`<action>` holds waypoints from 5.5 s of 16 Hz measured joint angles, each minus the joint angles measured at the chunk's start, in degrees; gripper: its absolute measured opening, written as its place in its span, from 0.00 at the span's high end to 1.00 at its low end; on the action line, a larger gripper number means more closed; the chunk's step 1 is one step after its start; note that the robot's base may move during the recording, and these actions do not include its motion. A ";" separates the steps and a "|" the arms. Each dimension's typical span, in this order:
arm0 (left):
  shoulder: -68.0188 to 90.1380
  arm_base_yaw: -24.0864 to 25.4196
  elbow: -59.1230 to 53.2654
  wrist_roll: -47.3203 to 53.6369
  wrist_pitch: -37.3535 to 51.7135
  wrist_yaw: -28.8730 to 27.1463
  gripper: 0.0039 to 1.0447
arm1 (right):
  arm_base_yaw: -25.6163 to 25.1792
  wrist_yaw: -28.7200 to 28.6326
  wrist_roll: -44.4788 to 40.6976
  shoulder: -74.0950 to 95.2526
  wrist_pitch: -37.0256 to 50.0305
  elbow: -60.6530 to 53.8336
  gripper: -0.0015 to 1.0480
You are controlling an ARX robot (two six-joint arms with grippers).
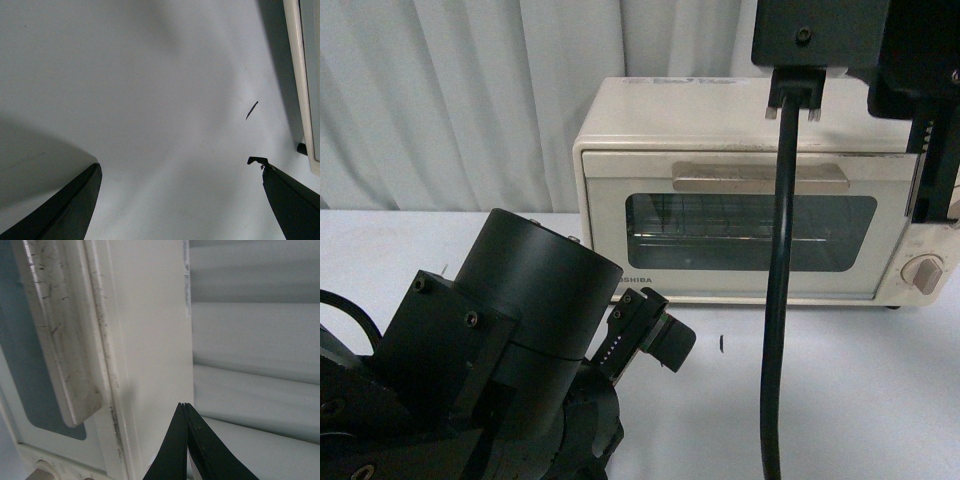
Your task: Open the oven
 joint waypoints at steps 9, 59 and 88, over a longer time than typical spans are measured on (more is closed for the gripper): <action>0.00 0.00 0.00 0.00 0.02 0.00 0.06 | 0.59 -5.60 4.26 5.99 -1.86 -0.04 0.98; 0.00 0.00 -0.02 0.02 -0.02 0.00 0.06 | 1.01 -13.79 20.04 -6.84 -39.45 10.03 0.05; 0.00 -0.11 -0.02 0.02 -0.04 0.02 0.06 | -20.39 -9.49 78.82 -65.66 4.11 -50.40 0.98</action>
